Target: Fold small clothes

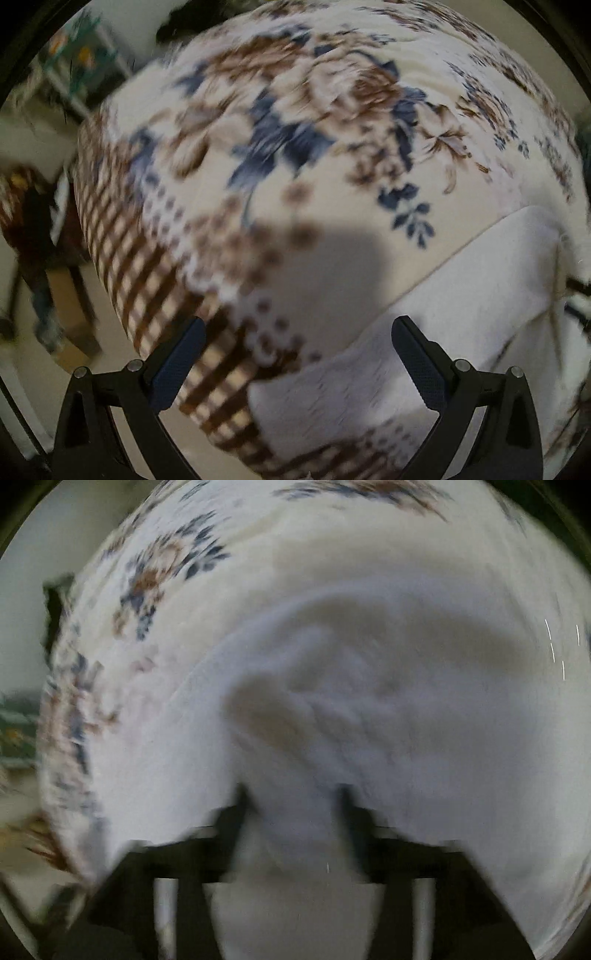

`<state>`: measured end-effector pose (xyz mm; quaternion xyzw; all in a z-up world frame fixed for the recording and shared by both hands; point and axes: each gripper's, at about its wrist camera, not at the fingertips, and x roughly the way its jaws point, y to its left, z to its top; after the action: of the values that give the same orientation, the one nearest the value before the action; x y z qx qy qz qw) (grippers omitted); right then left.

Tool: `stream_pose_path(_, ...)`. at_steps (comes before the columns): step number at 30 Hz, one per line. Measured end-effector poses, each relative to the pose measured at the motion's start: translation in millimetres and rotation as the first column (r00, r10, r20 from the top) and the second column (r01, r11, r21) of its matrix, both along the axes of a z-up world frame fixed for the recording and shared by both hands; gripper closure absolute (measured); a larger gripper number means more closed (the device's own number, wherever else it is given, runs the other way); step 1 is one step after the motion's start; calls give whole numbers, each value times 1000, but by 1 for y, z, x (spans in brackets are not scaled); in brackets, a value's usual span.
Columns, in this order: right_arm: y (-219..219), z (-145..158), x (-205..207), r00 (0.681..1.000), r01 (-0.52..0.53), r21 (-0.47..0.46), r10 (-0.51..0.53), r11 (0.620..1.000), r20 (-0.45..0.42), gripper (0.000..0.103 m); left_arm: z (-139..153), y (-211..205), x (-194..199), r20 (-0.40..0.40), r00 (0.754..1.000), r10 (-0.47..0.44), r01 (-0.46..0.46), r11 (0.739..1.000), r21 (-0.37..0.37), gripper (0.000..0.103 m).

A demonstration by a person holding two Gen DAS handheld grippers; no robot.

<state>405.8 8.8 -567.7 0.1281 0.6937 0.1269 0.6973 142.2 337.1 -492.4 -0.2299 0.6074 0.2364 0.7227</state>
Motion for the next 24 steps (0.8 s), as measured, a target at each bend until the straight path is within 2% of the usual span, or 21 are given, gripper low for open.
stream_pose_path(4,-69,11,-43,994,103,-11,-103,995,-42,31,-16,12,-41,-15,999,49,-51,993,-111,0)
stream_pose_path(6,-100,11,-75,984,156,-35,-158,987,-85,31,-33,14,-60,-35,997,73,-79,978,-193,0)
stream_pose_path(9,-117,0,-106,969,200,-53,-206,978,-139,31,-59,10,-70,-44,993,109,-118,945,-307,1)
stream_pose_path(11,-127,-9,-124,964,198,-84,-209,977,-166,31,-70,4,-65,-26,992,123,-124,930,-346,17)
stream_pose_path(12,-128,-16,-132,962,187,-108,-204,976,-179,31,-72,-1,-59,-17,992,126,-124,930,-346,46)
stream_pose_path(13,-124,-20,-136,963,174,-130,-197,976,-187,31,-71,-5,-52,-9,992,123,-119,935,-334,85)
stream_pose_path(14,-120,-24,-142,962,160,-159,-190,974,-194,31,-66,-8,-45,6,993,121,-113,942,-317,95)
stream_pose_path(16,-113,-24,-149,964,139,-172,-173,975,-203,31,-47,-8,-35,59,991,120,-100,960,-262,96)
stream_pose_path(18,-103,-20,-152,971,108,-181,-143,978,-191,31,-18,1,-24,144,981,127,-96,974,-208,96)
stream_pose_path(21,-88,-10,-151,985,61,-227,-95,972,-144,31,25,32,-11,269,952,146,-114,985,-130,96)
stream_pose_path(24,-75,0,-147,994,52,-238,-74,970,-85,31,50,76,5,355,918,176,-160,984,-74,96)
